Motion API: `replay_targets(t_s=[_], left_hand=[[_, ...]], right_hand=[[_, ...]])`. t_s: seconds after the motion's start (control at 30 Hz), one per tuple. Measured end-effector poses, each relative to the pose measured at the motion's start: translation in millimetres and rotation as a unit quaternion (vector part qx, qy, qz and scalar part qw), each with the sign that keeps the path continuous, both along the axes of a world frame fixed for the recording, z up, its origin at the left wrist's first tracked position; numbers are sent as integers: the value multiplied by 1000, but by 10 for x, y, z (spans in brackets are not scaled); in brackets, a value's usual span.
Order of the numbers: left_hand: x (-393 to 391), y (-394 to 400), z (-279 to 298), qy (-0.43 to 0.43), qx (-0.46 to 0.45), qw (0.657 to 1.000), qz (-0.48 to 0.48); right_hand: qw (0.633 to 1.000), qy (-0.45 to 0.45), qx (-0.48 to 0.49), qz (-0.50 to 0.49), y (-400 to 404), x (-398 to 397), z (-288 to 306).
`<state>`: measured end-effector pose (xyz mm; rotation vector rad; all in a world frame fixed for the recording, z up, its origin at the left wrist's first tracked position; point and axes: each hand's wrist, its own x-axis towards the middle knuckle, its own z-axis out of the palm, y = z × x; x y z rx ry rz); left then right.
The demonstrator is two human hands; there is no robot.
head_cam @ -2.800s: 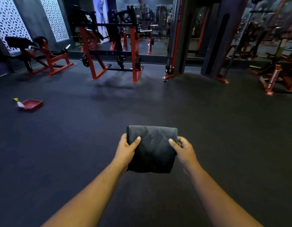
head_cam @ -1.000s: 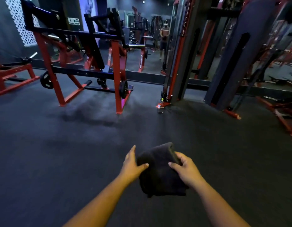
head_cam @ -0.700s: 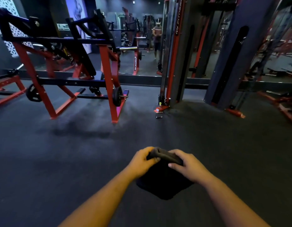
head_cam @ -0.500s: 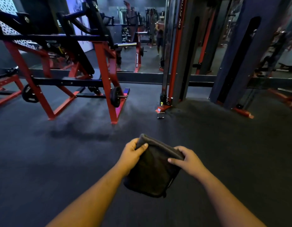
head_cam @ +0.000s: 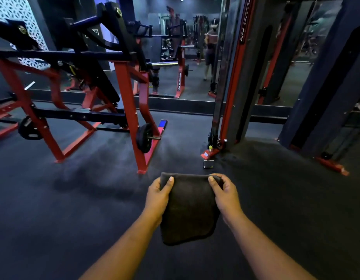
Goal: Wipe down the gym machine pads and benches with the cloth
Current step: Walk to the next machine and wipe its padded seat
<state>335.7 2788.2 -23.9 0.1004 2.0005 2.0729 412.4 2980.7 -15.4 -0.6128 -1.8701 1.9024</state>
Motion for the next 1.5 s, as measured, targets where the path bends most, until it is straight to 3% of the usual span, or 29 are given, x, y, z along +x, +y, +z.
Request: replay_targets(t_s=[0.13, 0.23, 0.3, 0.5, 0.6, 0.7, 0.83, 1.0, 1.3, 1.5], left_hand=[[-1051, 490, -21, -20, 25, 999, 13], [-1845, 857, 60, -78, 57, 995, -5], [-2344, 1105, 104, -111, 81, 990, -9], [-3454, 1837, -149, -181, 117, 972, -88], [-3907, 2207, -397, -137, 54, 982, -117], [-4533, 2658, -486, -84, -10, 993, -79], [-5369, 3039, -398, -19, -33, 999, -22], [-6402, 3363, -421, -4, -14, 999, 41], [-8604, 3968, -600, -20, -4, 1000, 24], [-9830, 4425, -452, -18, -33, 998, -45]], right_hand=[[998, 5, -49, -46, 321, -992, -49], [982, -66, -173, 42, 663, -1563, -82], [973, -105, -176, 104, 912, -1850, -144], [979, -39, -201, 5, 1702, -3010, -197], [985, -18, -170, -1, 2260, -3707, -302], [988, -30, -152, 25, 2873, -4449, -418], [983, -43, -151, 91, 3277, -5280, -389], [982, -54, -96, 150, 3651, -6420, -381], [997, -47, -7, 54, 4100, -8659, -578], [998, -57, 23, 7, 4523, -9701, -457]])
